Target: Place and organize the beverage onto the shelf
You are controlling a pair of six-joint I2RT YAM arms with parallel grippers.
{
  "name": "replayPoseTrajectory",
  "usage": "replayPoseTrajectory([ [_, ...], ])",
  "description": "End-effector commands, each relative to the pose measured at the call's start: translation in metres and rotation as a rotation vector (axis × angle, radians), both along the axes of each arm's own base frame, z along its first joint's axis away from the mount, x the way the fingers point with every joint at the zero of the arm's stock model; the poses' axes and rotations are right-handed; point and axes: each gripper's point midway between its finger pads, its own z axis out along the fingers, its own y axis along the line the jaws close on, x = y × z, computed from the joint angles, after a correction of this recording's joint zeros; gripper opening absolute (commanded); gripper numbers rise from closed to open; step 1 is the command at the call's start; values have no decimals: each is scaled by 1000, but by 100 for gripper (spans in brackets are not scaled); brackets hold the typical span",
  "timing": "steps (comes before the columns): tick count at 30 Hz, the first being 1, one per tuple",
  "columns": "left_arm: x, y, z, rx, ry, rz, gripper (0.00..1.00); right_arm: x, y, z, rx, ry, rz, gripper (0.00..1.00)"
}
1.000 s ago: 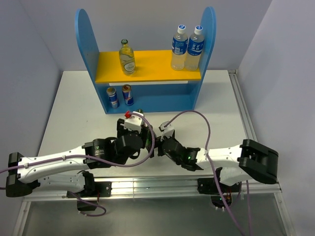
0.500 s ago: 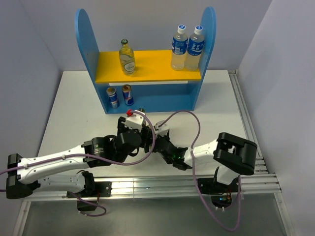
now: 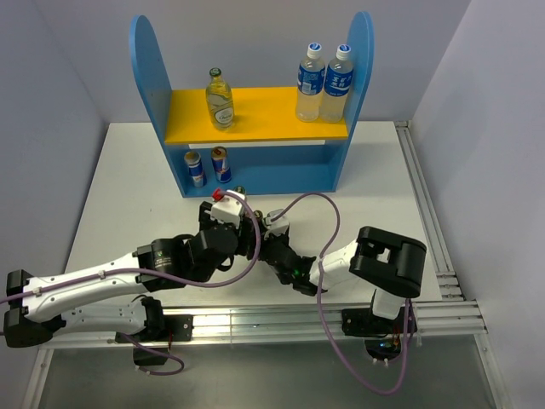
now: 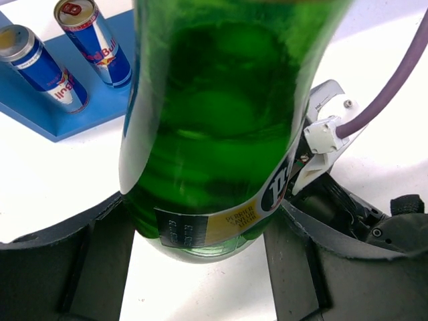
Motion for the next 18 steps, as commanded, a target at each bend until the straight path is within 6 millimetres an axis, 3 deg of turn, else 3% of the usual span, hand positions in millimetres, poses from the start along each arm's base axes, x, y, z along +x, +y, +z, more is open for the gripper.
replayPoseTrajectory([
  [1, 8, -5, 39, -164, -68, 33, 0, 11, -14, 7, 27, -21, -94, 0],
  [5, 8, -12, 34, -169, -64, 20, 0, 11, -34, 13, 12, -32, -159, 0],
  [12, 13, -31, 30, -182, -69, -9, 0, 16, -63, 48, 54, -60, -251, 0],
  [18, 20, -54, 25, -197, -66, -47, 0, 38, -87, 70, 82, -68, -329, 0],
])
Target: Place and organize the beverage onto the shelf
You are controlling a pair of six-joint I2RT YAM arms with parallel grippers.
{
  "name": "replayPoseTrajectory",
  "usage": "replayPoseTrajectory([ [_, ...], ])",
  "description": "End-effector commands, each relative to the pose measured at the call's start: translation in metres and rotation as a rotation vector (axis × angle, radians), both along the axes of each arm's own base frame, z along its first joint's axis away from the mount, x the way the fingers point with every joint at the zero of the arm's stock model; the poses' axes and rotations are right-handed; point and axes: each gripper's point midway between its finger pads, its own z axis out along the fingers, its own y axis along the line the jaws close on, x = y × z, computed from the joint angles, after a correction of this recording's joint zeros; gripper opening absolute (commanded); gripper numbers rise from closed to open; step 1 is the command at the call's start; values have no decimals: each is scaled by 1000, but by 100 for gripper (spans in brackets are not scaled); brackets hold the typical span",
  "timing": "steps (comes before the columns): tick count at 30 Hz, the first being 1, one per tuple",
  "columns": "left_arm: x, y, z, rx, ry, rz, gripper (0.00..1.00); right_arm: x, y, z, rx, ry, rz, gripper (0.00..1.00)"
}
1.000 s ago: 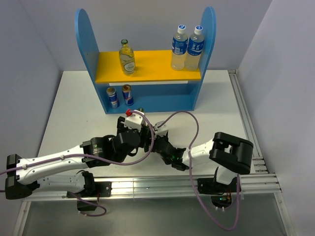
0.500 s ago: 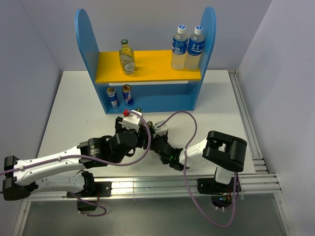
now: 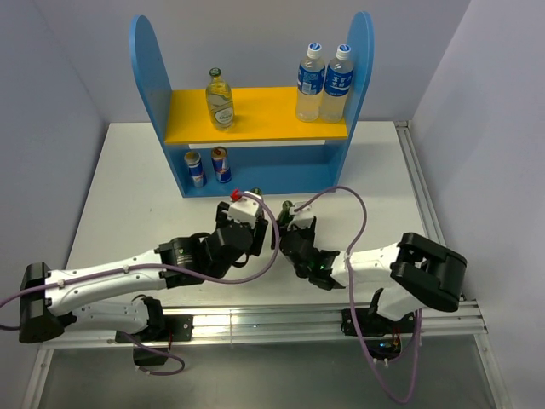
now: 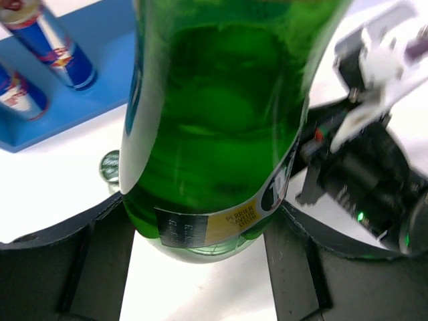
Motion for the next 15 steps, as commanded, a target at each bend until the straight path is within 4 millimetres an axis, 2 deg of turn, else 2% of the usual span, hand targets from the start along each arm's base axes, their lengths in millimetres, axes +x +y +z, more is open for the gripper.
replayPoseTrajectory([
  [1, 13, -26, 46, -194, -84, -8, 0, 29, -8, 58, 176, -106, -121, 0],
  [5, 18, -38, 40, -192, -78, -25, 0, 53, -26, 69, 188, -113, -169, 0],
  [6, 20, -40, 39, -194, -78, -26, 0, 65, -34, 75, 193, -122, -202, 0],
  [8, 22, -44, 35, -189, -73, -31, 0, 77, -38, 77, 184, -119, -208, 0],
  [9, 24, -45, 35, -192, -75, -31, 0, 88, -44, 86, 195, -132, -232, 0],
  [12, 28, -48, 31, -195, -69, -34, 0, 110, -45, 93, 198, -134, -234, 0],
  [14, 30, -49, 27, -192, -65, -32, 0, 125, -53, 89, 182, -125, -263, 0],
  [15, 31, -49, 26, -195, -63, -34, 0, 132, -51, 95, 194, -130, -256, 0],
])
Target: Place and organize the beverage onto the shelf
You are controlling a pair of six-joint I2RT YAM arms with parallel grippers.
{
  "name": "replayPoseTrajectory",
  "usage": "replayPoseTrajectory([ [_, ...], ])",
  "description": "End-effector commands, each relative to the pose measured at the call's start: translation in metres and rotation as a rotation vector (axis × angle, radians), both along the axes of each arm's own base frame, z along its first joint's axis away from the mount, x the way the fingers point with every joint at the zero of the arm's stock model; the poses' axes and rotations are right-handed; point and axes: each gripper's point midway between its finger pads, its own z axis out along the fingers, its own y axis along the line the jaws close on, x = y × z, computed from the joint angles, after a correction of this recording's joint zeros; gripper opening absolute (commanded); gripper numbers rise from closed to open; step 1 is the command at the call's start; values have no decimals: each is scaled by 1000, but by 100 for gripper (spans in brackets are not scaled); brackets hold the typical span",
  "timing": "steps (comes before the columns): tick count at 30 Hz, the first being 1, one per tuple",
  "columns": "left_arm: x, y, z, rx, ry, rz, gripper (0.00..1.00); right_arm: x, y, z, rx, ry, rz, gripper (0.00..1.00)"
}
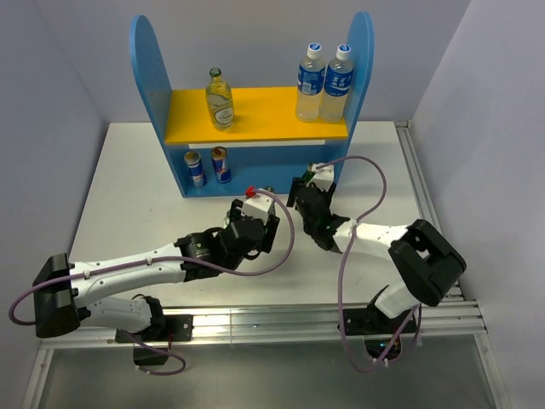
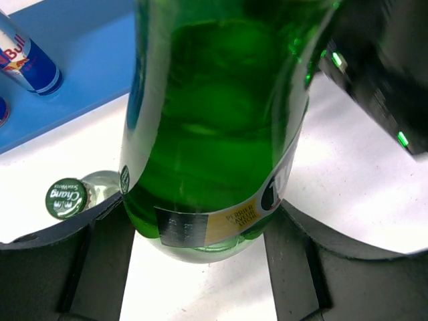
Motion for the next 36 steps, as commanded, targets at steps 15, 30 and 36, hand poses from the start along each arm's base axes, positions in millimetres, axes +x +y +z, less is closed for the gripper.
replayPoseTrajectory([
  [15, 37, -21, 36, -195, -78, 21, 0, 111, -19, 48, 140, -107, -107, 0],
  [30, 60, -32, 21, -188, -67, 19, 0, 143, -18, 37, 77, -79, -123, 32],
  [36, 68, -37, 19, -191, -67, 19, 0, 143, -16, 38, 75, -93, -114, 90],
])
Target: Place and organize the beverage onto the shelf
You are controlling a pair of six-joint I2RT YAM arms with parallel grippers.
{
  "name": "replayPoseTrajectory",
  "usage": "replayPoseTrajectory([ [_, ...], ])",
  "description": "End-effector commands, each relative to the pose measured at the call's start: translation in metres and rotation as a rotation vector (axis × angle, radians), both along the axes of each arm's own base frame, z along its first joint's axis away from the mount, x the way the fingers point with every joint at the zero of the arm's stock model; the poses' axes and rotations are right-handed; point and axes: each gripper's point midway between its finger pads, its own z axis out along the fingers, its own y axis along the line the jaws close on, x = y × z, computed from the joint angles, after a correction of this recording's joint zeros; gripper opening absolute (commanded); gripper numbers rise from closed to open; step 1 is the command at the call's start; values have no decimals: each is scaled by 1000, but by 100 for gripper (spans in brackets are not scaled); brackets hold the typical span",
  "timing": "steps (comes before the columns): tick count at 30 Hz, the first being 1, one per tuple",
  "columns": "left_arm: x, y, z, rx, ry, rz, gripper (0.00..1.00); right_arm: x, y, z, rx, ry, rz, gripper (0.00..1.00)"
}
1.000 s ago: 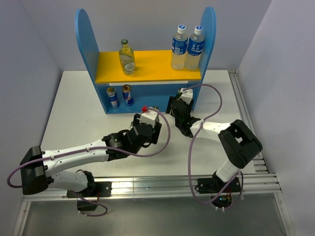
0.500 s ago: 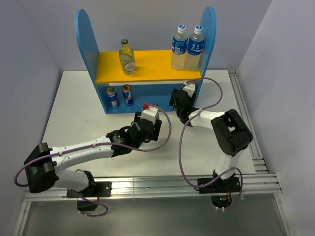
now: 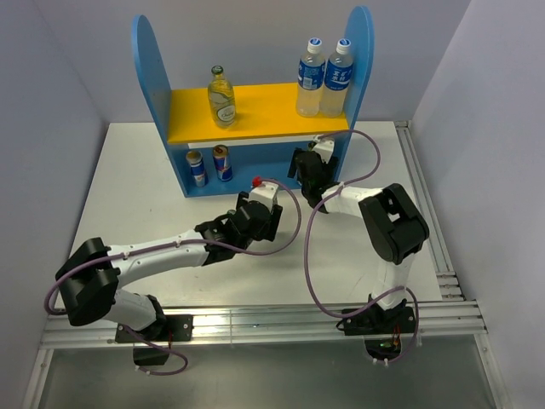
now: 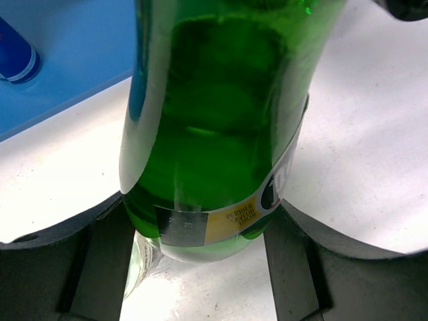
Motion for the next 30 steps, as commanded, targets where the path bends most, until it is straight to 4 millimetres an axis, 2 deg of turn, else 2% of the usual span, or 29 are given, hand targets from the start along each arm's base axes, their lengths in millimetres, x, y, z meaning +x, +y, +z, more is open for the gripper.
replayPoseTrajectory([
  [1, 21, -27, 68, -204, -140, -2, 0, 28, 9, 62, 57, -181, 6, 93],
  [4, 25, -28, 66, -205, -142, 4, 0, 25, 11, 67, 77, -197, 23, 100],
  [11, 38, -31, 63, -216, -160, 18, 0, 2, 14, 64, 119, -214, 90, 100],
  [18, 70, -38, 57, -226, -183, 51, 0, -27, 13, 77, 134, -248, 129, 100],
  [20, 78, -40, 57, -246, -189, 59, 0, -34, 14, 74, 129, -240, 140, 100],
  [21, 84, -41, 53, -245, -187, 68, 0, -37, 16, 79, 137, -248, 152, 100],
  [23, 92, -45, 47, -254, -195, 72, 0, -44, 16, 75, 135, -240, 158, 100],
  [27, 114, -52, 44, -255, -208, 101, 0, -59, 14, 84, 154, -254, 167, 100],
  [30, 127, -60, 42, -263, -214, 99, 0, -78, 9, 93, 171, -273, 163, 100],
])
